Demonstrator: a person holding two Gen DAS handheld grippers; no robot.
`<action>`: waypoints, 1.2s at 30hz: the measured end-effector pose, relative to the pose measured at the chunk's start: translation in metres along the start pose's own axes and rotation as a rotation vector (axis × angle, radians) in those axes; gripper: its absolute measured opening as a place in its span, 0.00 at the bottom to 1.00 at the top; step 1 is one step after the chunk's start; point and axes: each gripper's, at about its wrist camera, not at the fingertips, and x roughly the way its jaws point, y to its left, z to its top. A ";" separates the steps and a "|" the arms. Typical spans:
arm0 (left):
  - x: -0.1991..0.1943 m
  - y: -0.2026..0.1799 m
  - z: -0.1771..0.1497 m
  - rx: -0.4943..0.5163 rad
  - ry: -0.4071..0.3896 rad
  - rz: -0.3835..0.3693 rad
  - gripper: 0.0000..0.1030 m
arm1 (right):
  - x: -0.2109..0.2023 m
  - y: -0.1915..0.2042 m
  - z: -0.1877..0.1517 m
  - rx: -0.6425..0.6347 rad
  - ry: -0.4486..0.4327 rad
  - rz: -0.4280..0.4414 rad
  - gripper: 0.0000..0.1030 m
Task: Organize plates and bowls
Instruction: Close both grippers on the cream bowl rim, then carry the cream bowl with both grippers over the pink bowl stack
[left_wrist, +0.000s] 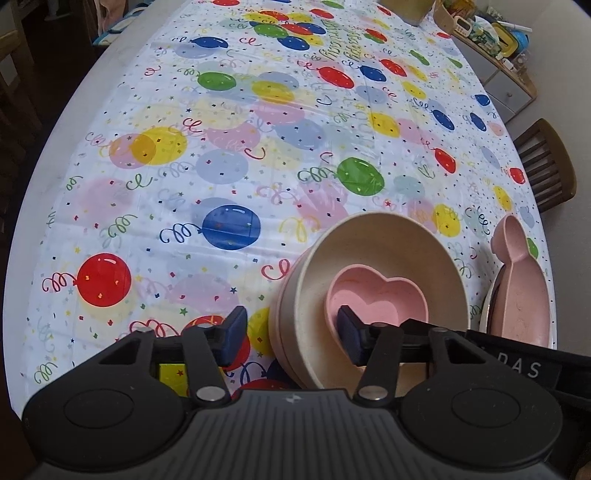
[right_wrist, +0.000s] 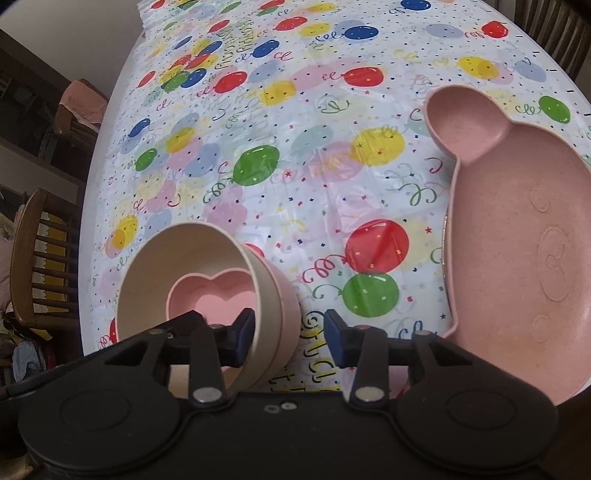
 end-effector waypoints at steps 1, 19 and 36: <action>0.000 -0.001 0.000 0.002 0.001 -0.007 0.40 | 0.000 0.000 0.000 -0.002 0.000 0.004 0.32; -0.013 -0.013 -0.002 0.028 -0.004 -0.001 0.36 | -0.009 0.010 -0.001 -0.059 -0.028 0.001 0.19; -0.053 -0.086 0.008 0.170 -0.051 -0.055 0.36 | -0.078 -0.013 0.009 -0.013 -0.142 -0.001 0.19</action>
